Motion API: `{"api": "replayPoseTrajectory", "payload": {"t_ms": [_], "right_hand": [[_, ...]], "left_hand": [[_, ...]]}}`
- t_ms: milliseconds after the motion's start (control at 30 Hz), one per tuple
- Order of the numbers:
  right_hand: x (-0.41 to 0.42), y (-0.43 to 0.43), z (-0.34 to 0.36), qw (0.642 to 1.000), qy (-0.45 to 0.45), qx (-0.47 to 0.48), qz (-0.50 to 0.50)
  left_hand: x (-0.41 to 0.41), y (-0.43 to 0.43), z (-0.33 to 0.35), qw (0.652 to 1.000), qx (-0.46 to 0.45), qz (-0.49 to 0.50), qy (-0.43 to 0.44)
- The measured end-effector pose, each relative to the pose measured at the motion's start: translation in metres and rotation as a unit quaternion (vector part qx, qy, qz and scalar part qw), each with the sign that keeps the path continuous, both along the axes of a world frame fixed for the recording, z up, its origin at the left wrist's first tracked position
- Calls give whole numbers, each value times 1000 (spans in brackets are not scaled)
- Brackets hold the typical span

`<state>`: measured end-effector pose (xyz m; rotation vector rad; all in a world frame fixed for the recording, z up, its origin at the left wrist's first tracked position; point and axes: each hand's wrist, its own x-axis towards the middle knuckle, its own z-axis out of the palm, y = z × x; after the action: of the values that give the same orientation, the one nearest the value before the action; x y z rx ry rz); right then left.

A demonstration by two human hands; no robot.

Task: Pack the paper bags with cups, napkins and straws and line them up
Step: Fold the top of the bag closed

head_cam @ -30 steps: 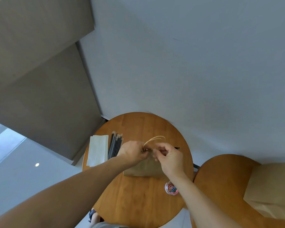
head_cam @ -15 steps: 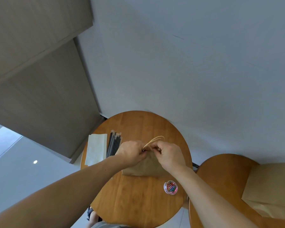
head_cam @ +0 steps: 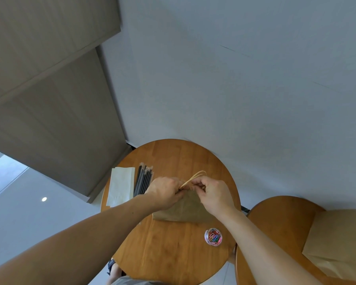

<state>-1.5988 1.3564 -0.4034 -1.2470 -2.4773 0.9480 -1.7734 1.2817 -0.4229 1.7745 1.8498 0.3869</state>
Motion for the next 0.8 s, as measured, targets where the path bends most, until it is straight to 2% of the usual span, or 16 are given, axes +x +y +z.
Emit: {"api": "replayPoseTrajectory", "payload": {"t_ms": [233,800], "right_hand": [[2,0,-3,997,-24,55,41],[-2,-4,-8,988,-86,101,74]], "left_hand": [[0,1,-3,999,30,-1,-11],[2,-4,-7,997,64,34,-28]]}}
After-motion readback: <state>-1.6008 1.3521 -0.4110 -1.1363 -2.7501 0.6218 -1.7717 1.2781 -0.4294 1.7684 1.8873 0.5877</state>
